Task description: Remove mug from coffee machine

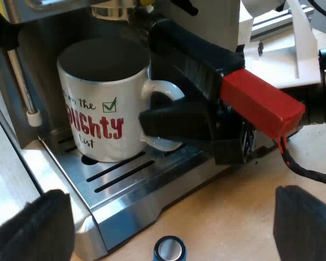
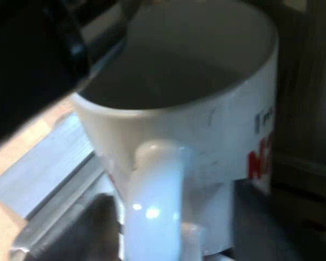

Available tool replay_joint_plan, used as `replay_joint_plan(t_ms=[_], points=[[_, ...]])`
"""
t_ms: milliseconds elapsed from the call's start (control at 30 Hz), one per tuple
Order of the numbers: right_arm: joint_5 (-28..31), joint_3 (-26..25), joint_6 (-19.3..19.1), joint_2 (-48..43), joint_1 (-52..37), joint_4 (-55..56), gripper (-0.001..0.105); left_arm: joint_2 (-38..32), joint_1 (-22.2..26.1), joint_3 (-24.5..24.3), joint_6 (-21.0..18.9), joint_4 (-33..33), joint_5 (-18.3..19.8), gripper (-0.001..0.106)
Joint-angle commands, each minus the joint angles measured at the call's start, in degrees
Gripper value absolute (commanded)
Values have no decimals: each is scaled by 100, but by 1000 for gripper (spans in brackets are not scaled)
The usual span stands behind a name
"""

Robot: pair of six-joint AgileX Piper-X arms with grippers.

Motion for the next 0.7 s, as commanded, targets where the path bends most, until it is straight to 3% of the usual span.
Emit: replay_joint_plan(t_ms=[33, 67, 100, 700], points=[[133, -54, -63, -39, 10, -5, 13, 1, -32, -17, -4, -115, 51, 77], [132, -54, -63, -39, 10, -5, 3, 1, -32, -17, -4, -115, 51, 77], [132, -54, -63, -39, 10, -5, 0, 1, -32, -17, -4, -115, 51, 77], [132, 174, -63, -255, 10, 222, 0, 1, -32, -17, -50, -128, 51, 77]])
